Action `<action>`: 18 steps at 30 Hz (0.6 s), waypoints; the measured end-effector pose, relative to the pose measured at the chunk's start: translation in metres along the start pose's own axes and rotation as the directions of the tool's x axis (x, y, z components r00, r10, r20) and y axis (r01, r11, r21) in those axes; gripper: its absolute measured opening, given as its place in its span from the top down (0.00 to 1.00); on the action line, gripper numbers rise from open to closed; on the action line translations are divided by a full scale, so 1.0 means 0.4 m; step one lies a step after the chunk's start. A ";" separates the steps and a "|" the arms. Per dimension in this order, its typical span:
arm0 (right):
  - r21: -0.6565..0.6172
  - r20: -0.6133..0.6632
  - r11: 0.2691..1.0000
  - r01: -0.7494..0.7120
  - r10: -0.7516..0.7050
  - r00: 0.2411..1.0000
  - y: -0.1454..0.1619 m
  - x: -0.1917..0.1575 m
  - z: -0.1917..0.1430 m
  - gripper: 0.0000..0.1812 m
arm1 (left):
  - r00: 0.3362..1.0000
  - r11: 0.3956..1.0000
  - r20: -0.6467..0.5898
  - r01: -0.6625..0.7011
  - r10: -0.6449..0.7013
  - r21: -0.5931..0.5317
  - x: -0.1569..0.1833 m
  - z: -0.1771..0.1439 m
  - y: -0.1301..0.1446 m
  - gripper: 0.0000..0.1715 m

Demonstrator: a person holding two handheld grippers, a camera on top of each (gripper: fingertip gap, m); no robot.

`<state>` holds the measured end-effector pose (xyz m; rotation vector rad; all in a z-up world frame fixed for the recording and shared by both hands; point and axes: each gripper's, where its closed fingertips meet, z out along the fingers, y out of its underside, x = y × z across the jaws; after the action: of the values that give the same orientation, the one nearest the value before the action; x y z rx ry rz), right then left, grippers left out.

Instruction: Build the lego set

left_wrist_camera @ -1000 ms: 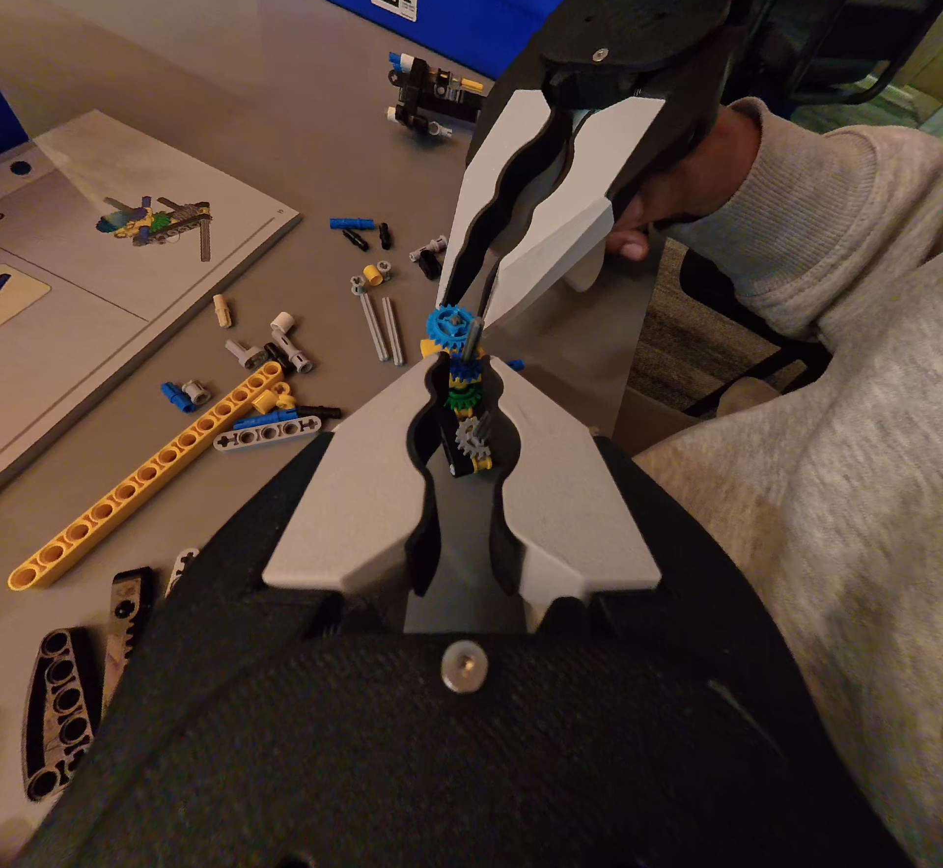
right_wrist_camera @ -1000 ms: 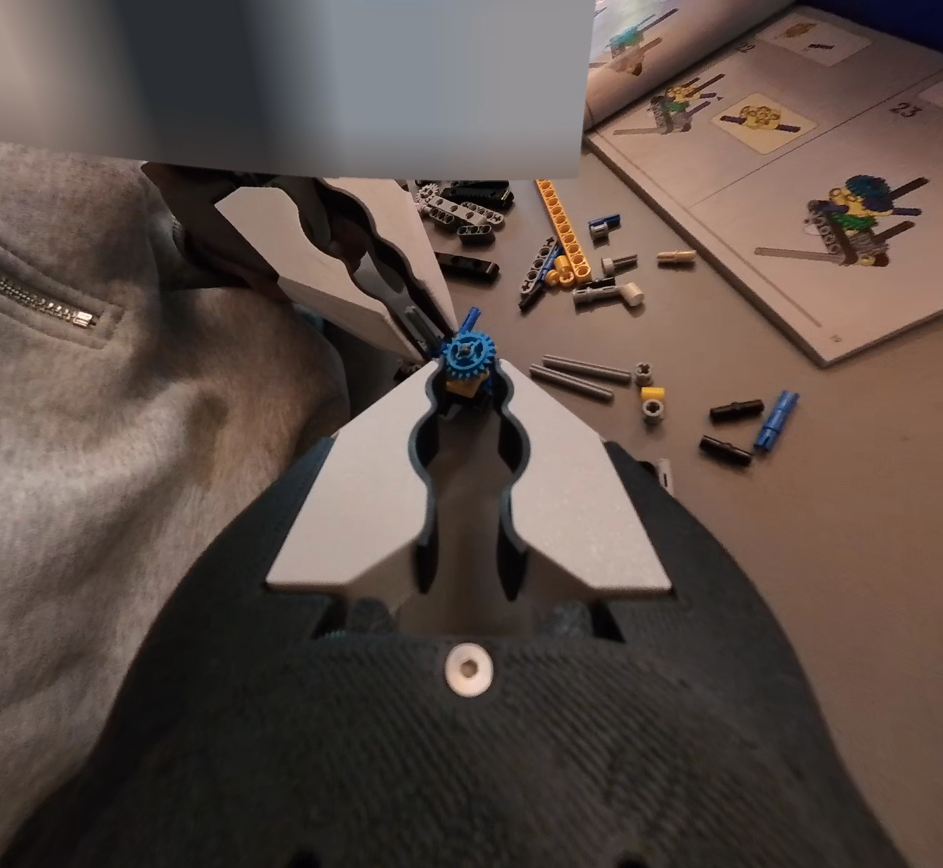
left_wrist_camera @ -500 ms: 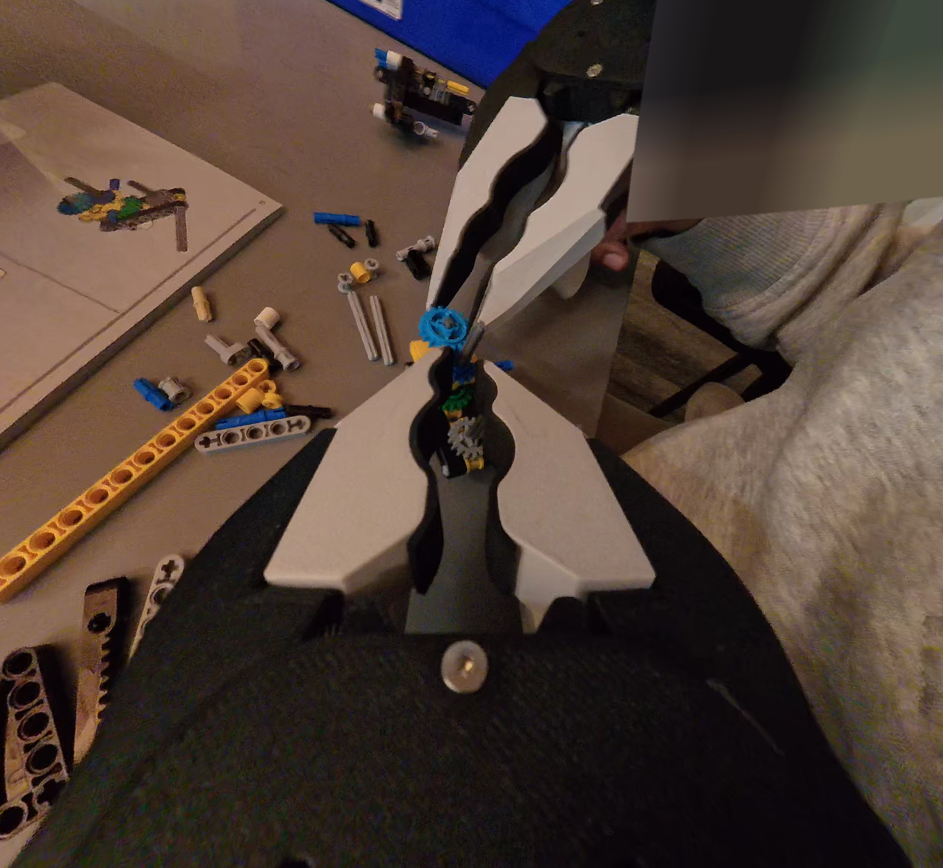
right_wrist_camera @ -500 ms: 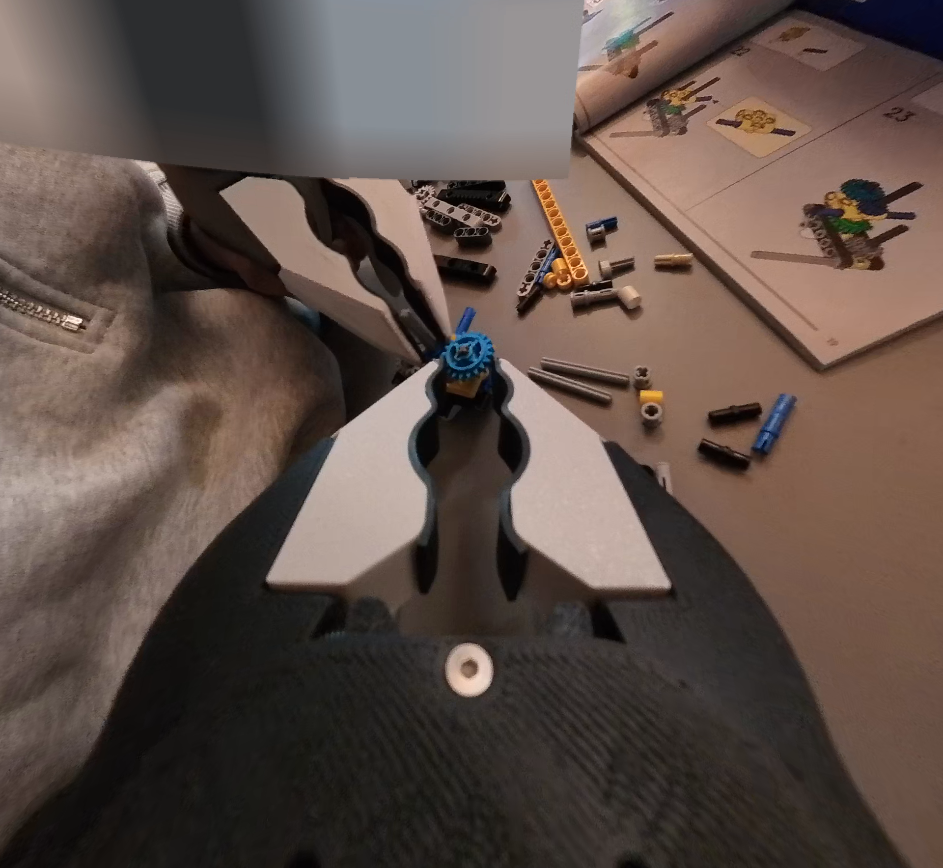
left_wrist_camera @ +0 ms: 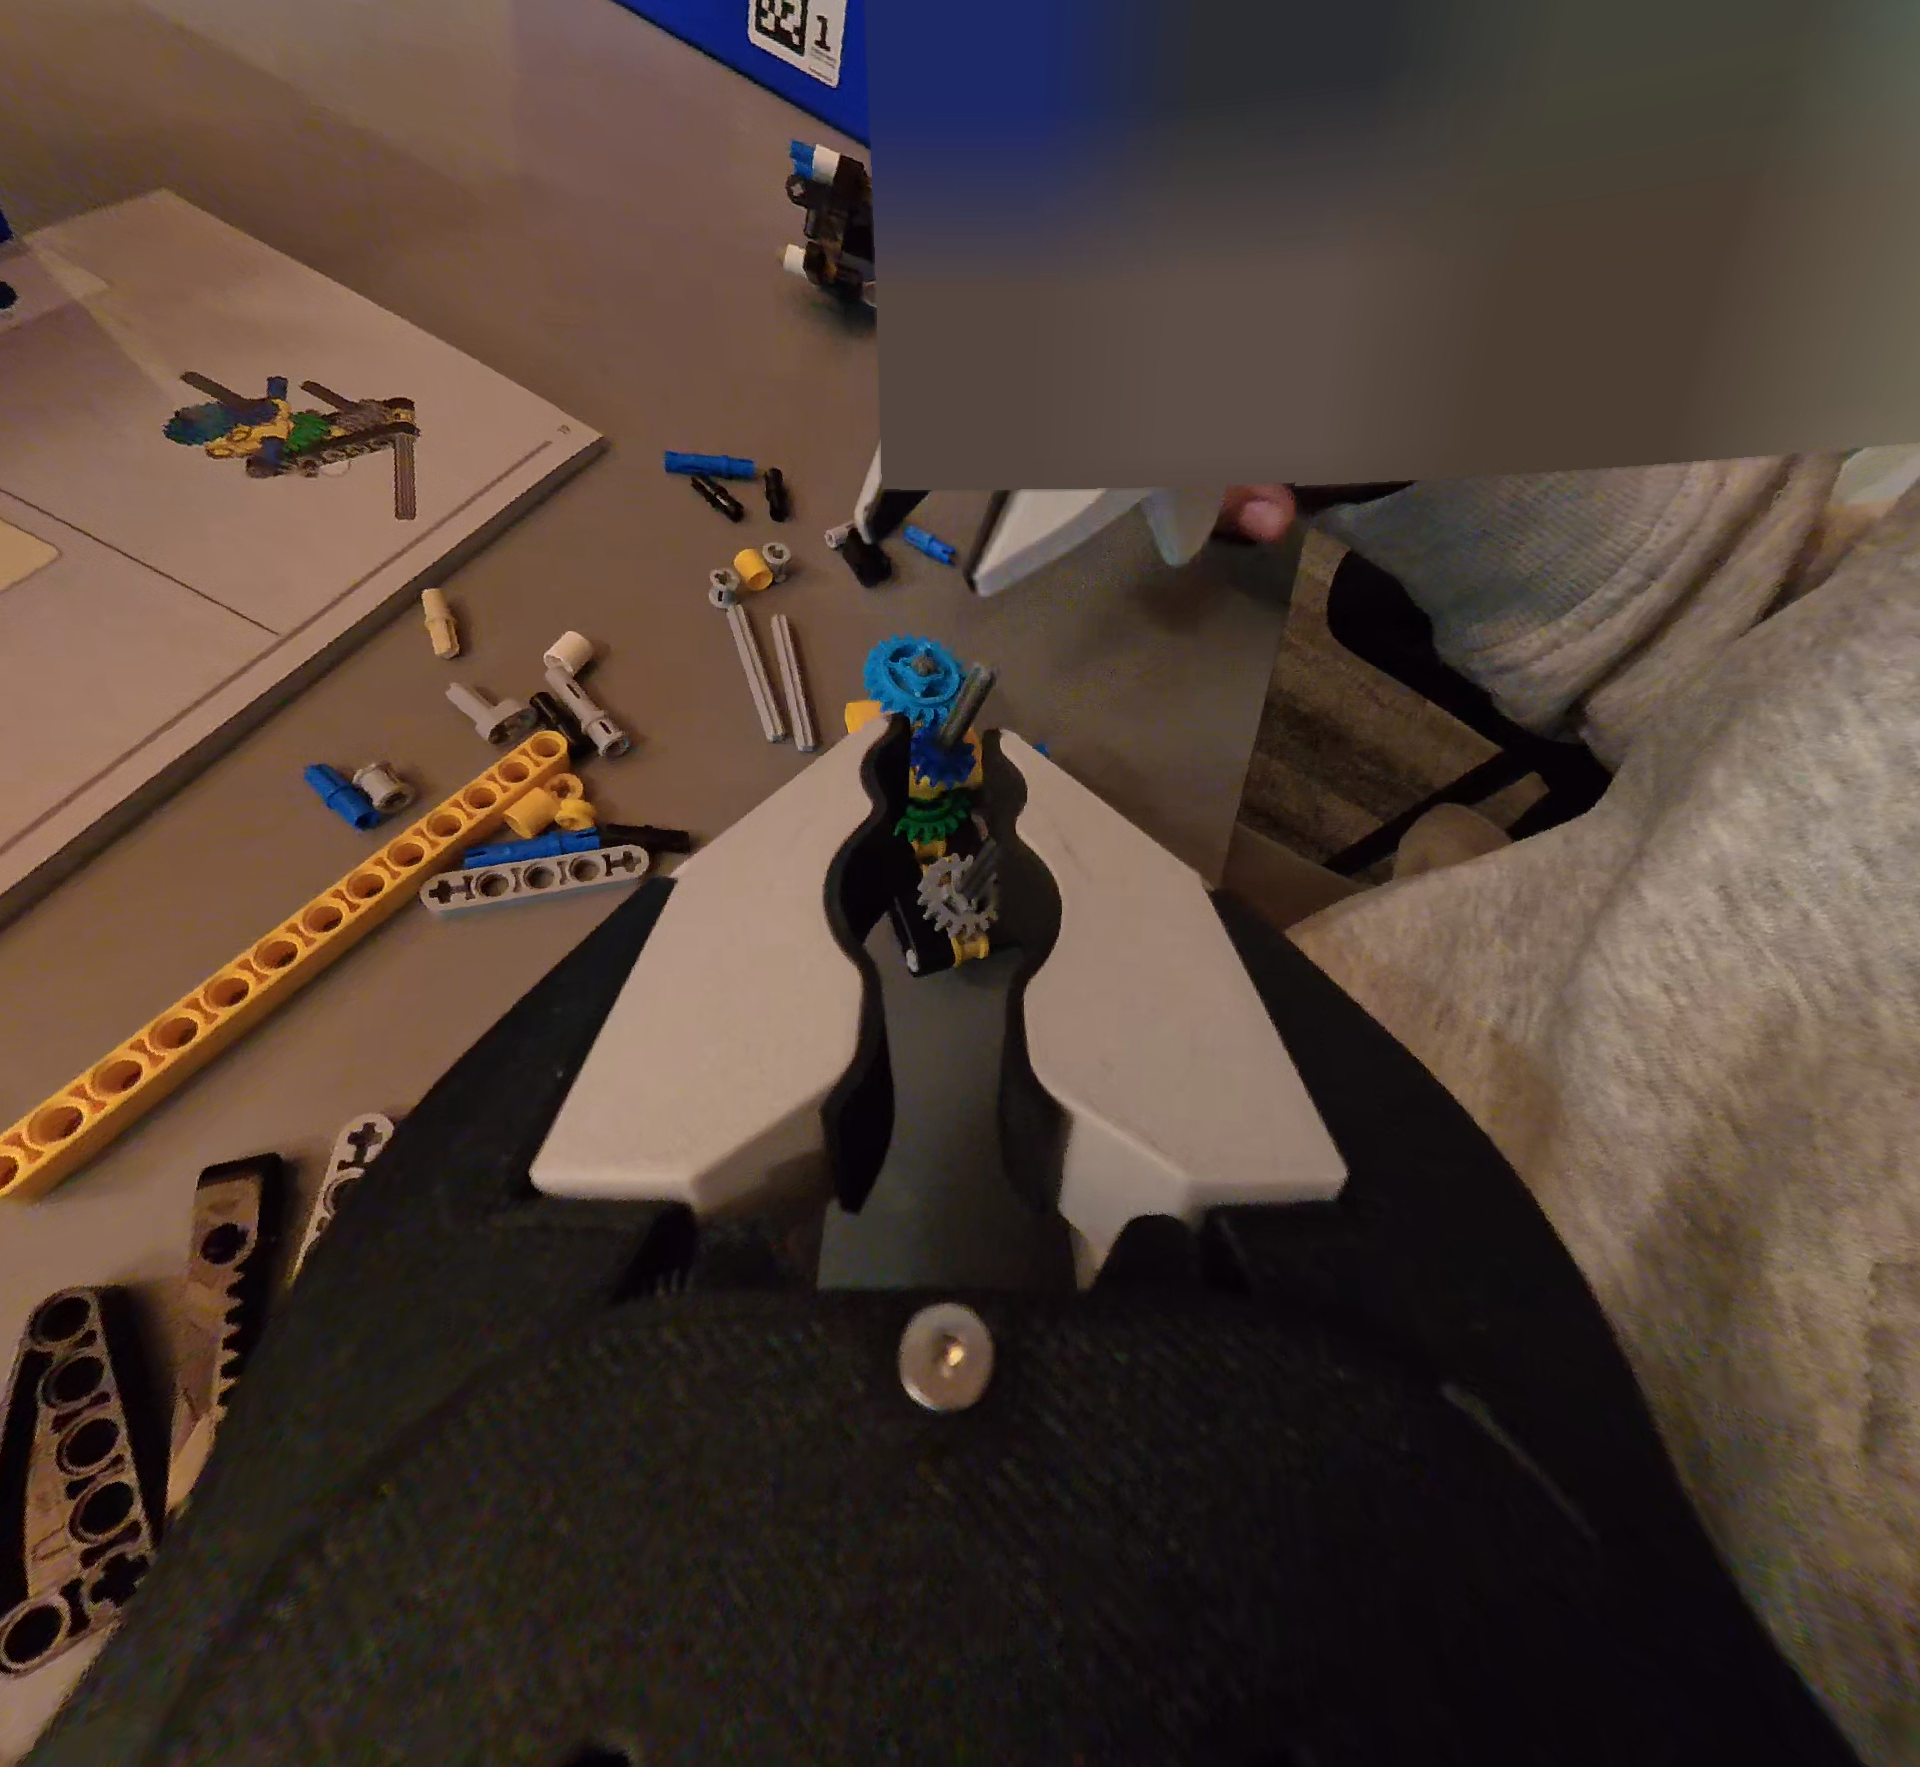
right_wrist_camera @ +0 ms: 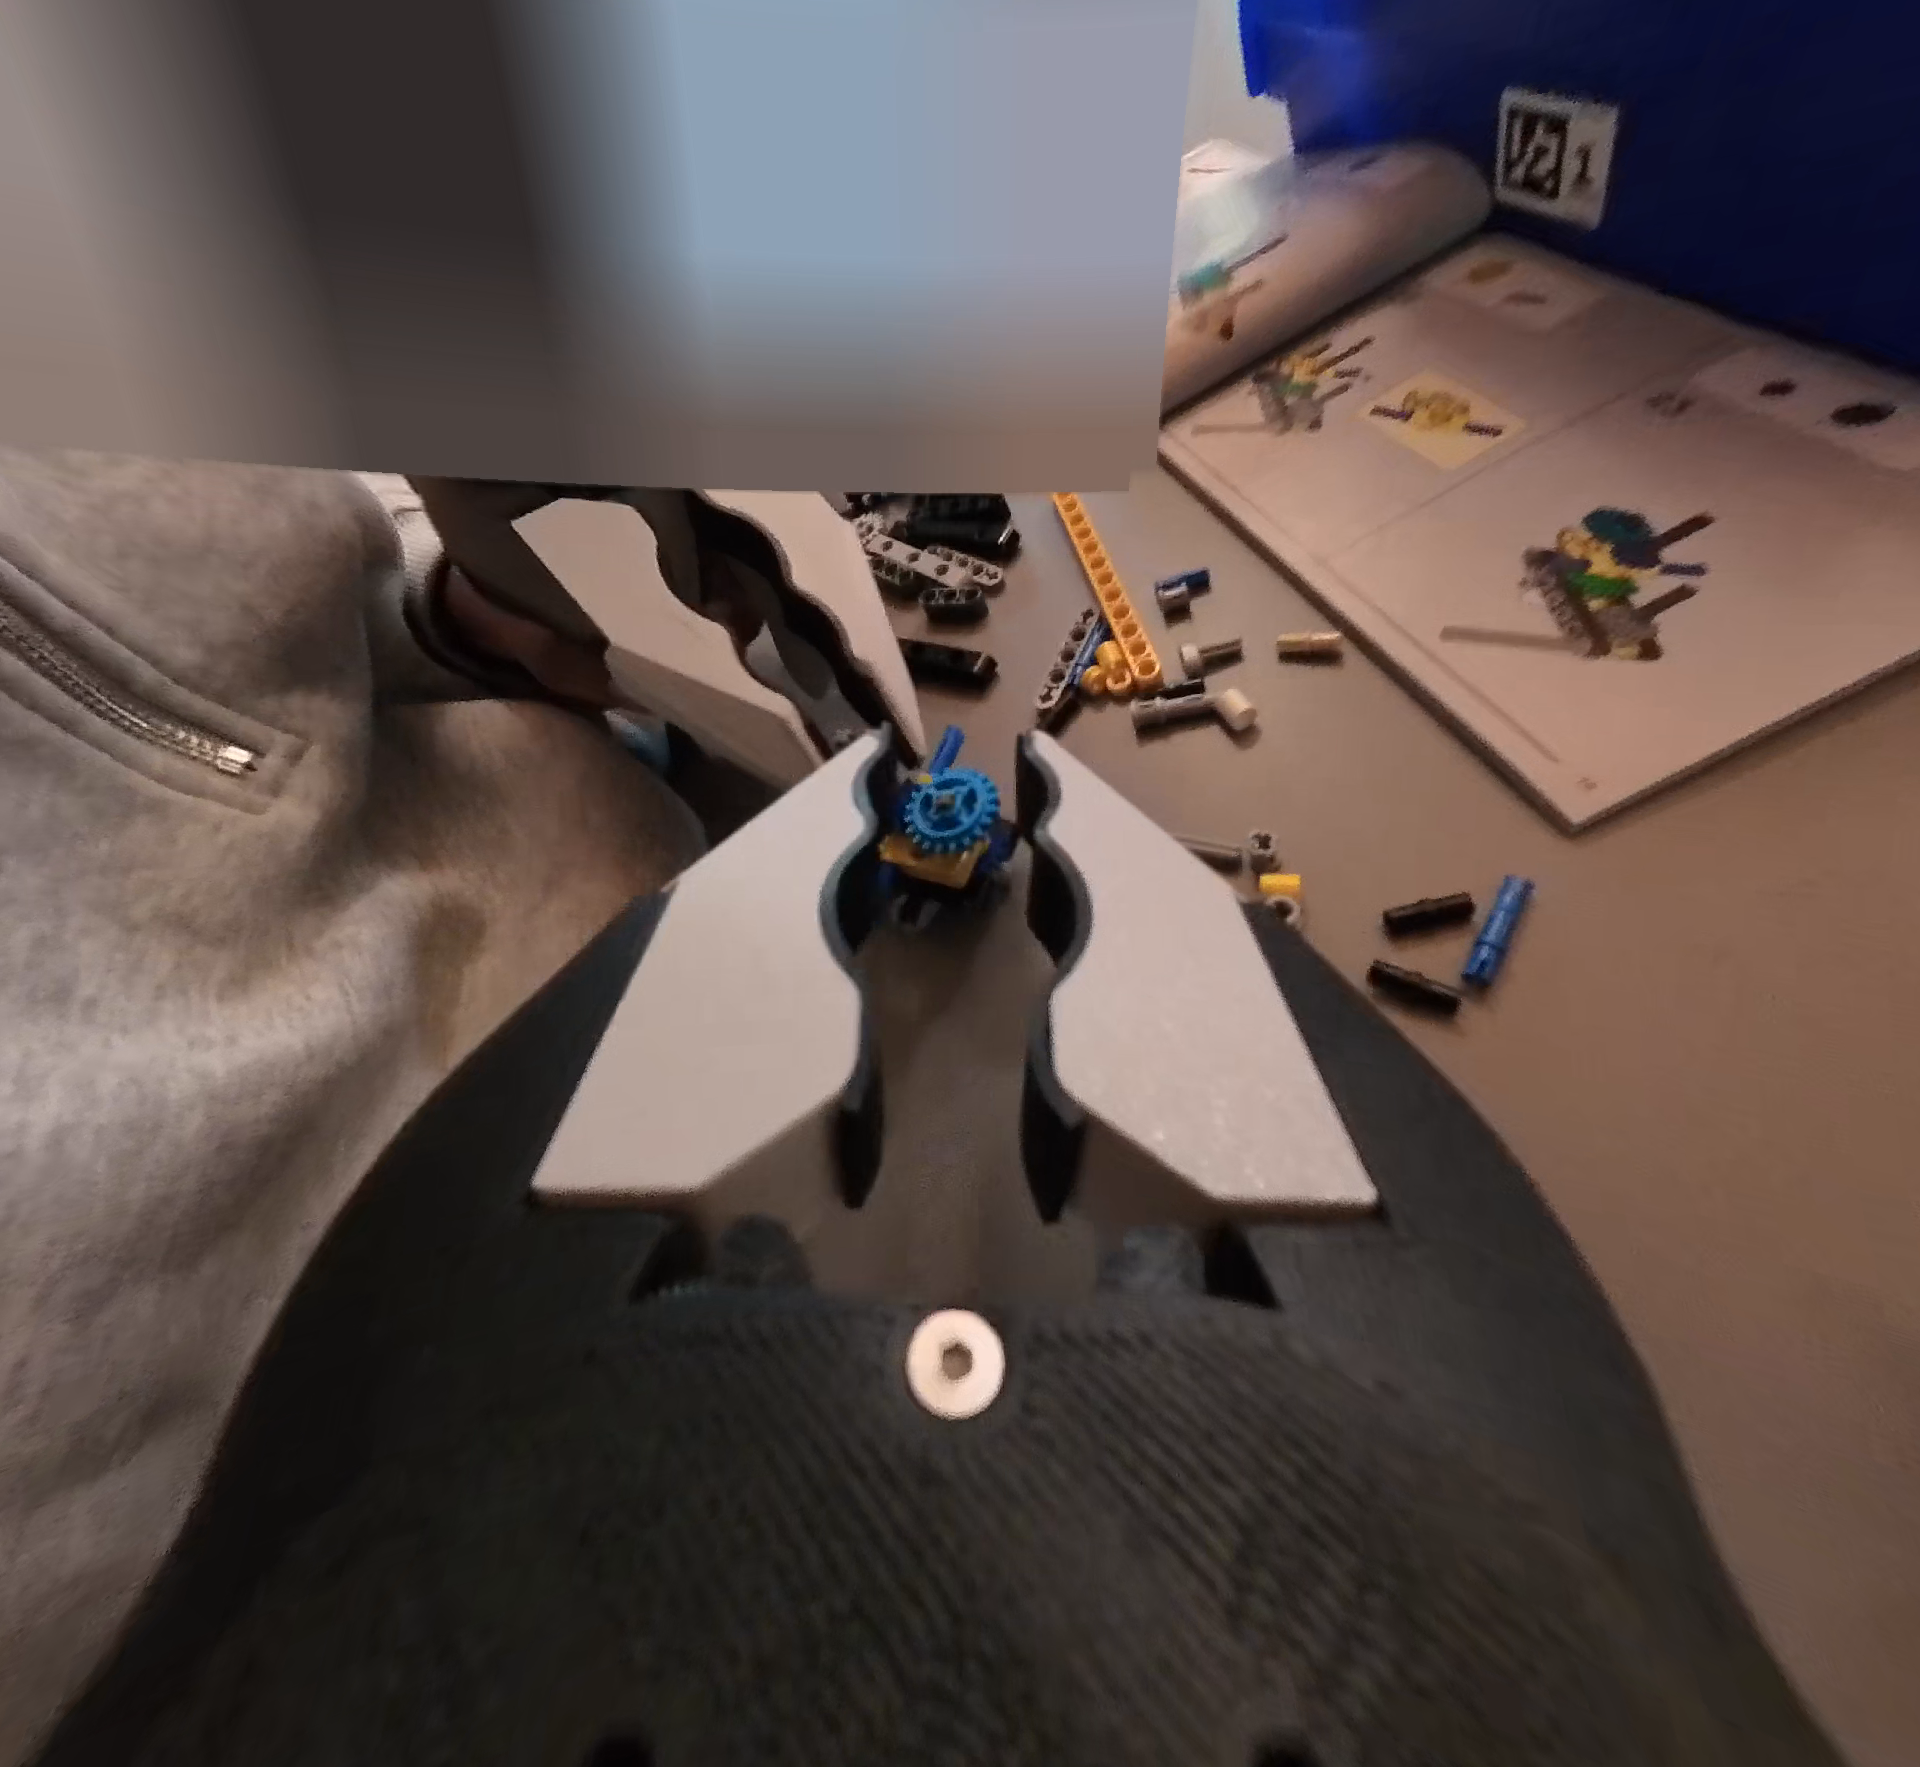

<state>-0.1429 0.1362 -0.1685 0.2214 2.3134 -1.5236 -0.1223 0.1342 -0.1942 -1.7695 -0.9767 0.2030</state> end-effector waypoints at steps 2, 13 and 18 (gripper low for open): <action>-0.019 -0.029 0.999 0.036 -0.036 0.999 0.005 0.004 0.006 0.89 | 1.000 1.000 0.000 -0.001 0.001 -0.010 0.001 0.002 0.004 0.94; -0.115 -0.055 0.985 0.130 -0.137 0.989 0.045 0.002 0.031 0.93 | 1.000 1.000 0.004 0.008 -0.008 -0.026 -0.001 0.006 0.009 0.96; -0.113 -0.060 0.982 0.153 -0.161 0.985 0.047 0.001 0.031 0.93 | 1.000 1.000 -0.002 0.016 -0.016 -0.026 -0.002 0.006 0.009 0.96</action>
<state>-0.1346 0.1322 -0.1891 0.0654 2.5122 -1.4785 -0.1223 0.1349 -0.1987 -1.7843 -0.9957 0.1795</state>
